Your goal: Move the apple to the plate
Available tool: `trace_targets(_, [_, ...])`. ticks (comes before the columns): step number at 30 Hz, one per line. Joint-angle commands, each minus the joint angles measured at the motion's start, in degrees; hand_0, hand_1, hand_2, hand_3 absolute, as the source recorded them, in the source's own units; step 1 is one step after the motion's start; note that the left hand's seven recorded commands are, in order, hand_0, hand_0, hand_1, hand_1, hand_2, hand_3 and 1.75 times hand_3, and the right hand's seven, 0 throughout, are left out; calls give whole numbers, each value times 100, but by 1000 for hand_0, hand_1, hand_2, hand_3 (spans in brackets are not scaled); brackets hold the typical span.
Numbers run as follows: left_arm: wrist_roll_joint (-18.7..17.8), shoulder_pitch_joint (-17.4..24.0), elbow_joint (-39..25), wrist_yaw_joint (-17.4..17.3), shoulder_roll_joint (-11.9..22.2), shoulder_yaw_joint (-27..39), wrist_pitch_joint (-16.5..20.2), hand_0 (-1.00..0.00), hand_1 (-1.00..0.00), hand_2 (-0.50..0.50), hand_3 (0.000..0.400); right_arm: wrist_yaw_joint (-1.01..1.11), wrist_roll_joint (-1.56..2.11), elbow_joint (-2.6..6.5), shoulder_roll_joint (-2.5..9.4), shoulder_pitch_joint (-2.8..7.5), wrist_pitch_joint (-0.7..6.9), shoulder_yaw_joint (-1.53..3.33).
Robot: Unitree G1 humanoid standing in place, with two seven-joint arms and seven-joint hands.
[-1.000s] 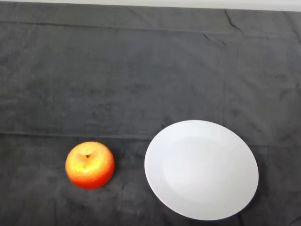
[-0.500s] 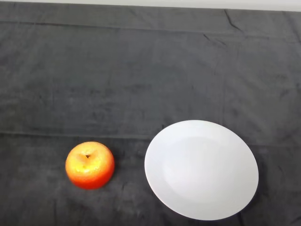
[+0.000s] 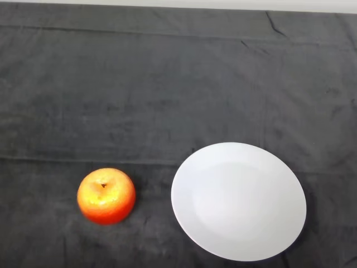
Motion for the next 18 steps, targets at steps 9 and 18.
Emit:
trace_targets(9, [225,291,-256,-221,-327,-416,40,0,0,0,0,12,42,118,-82,160,-21,-30])
trace_targets(18, [435,467,-549,-385,-162,-663,407,0,0,0,0,14,44,101,-82,169,-14,-31])
